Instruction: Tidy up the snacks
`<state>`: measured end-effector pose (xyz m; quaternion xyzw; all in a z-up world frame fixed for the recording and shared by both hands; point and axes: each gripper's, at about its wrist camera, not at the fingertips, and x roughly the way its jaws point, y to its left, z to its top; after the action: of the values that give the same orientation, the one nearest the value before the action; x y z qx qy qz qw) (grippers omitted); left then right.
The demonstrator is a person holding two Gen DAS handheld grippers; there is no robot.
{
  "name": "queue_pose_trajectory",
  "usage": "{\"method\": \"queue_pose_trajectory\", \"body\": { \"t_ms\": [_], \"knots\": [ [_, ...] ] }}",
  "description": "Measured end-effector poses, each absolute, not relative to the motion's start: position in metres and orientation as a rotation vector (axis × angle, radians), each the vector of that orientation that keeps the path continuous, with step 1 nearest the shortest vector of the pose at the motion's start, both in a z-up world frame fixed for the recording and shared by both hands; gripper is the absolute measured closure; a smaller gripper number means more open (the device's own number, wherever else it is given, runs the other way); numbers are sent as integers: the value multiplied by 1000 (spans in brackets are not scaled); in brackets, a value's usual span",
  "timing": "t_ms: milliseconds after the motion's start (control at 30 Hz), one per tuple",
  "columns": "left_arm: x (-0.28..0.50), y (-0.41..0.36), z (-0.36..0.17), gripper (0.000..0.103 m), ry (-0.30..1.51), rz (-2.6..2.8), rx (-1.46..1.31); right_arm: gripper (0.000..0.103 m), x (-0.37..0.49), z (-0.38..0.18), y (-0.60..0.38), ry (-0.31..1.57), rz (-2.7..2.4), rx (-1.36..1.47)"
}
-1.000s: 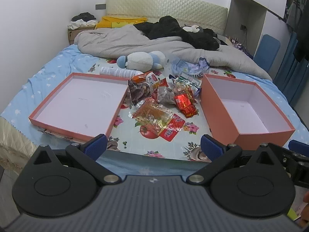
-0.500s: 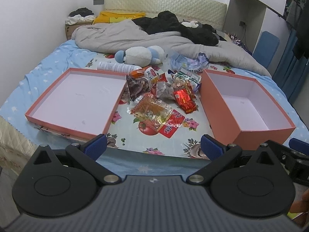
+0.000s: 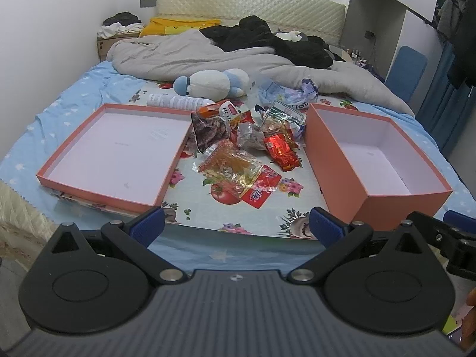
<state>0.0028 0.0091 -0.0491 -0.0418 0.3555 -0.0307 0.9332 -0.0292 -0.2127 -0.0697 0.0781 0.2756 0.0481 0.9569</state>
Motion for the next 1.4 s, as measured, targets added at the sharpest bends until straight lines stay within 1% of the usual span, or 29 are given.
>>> {"method": "queue_pose_trajectory", "body": {
  "t_ms": [167, 400, 433, 567, 600, 633, 800, 900, 1000, 1233, 1400],
  "knots": [
    [7, 10, -48, 0, 712, -56, -89, 0, -19, -71, -213, 580, 105, 174],
    [26, 20, -59, 0, 744, -45, -122, 1, -6, -78, -211, 597, 96, 158],
    [30, 21, -61, 0, 749, -46, -124, 6, -4, -80, -209, 600, 99, 152],
    [50, 27, -72, 0, 767, -54, -120, 15, 11, -87, -198, 616, 111, 102],
    [56, 29, -76, 0, 769, -66, -118, 23, 17, -89, -195, 625, 112, 90],
    [63, 31, -78, 0, 772, -76, -116, 29, 24, -91, -191, 634, 117, 81],
    [108, 38, -96, 0, 778, -109, -103, 29, 60, -104, -173, 660, 146, 37],
    [140, 46, -111, 0, 789, -119, -108, 33, 87, -115, -163, 675, 153, 5],
    [174, 52, -127, 0, 811, -148, -124, 33, 117, -128, -157, 701, 156, -11],
    [253, 55, -167, 0, 902, -210, -134, 35, 186, -160, -143, 806, 173, -45],
    [295, 54, -184, 0, 952, -252, -127, 35, 227, -173, -139, 854, 142, -72]
  ]
}}
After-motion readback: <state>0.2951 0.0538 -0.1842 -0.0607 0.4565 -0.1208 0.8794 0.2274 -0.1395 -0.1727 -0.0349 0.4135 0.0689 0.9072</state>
